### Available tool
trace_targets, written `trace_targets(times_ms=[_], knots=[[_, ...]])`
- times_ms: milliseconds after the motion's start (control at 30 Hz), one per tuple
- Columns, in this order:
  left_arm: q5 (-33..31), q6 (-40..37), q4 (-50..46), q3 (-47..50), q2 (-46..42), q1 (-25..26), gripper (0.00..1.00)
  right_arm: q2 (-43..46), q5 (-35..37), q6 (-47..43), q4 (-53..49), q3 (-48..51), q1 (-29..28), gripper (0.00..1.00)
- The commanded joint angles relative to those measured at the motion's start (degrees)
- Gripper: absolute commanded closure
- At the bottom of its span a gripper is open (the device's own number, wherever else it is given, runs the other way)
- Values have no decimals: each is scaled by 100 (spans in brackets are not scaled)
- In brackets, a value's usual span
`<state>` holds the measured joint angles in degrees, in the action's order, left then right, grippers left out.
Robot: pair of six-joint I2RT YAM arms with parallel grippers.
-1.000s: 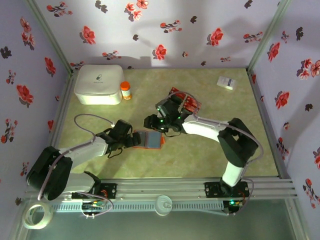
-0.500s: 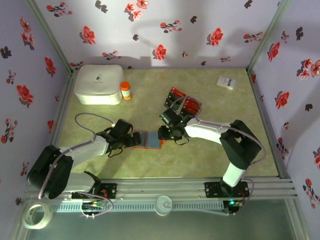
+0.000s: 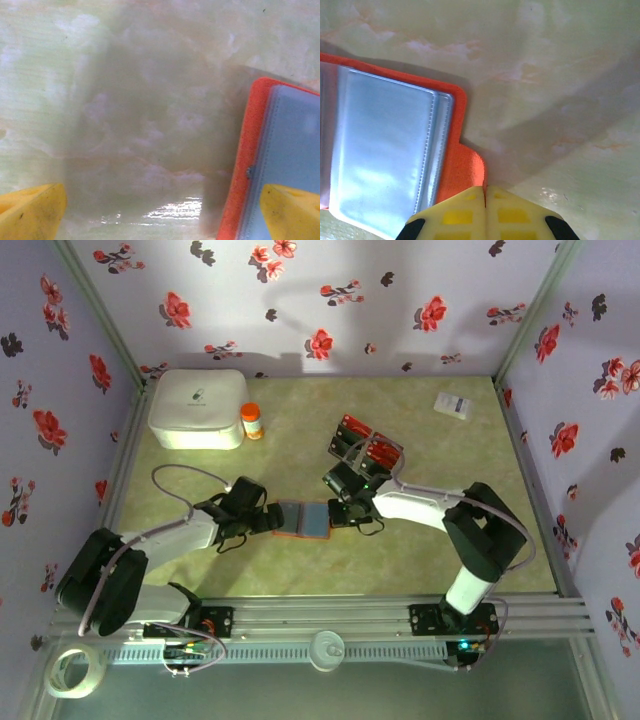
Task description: Put the credit cards into the card holder
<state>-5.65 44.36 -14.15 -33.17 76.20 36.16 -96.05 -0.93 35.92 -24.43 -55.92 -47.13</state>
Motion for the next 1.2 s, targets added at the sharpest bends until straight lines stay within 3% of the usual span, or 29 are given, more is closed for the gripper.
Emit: trace_targets(times_ms=[0,100,300,600,800,967,1167], knots=[[81,-153,-74,-137,78,42,0,246,178,-175,-327,116,-27,85],[85,-142,-87,-159,71,64,0,403,82,-291,-518,20,11,66],[82,-136,-138,-239,9,74,0,878,240,-826,-1188,-598,383,53],[43,-75,-166,-240,-39,84,0,659,1106,-2245,-2041,-1694,1267,53],[45,-75,-193,-283,-18,84,0,-53,1098,-3748,-2707,-2532,1365,54],[45,-69,-199,-311,-8,93,0,-582,1422,-4395,-3047,-2960,1412,62],[53,-111,-247,-297,-53,93,0,-823,1335,-4635,-3089,-3175,1631,70]])
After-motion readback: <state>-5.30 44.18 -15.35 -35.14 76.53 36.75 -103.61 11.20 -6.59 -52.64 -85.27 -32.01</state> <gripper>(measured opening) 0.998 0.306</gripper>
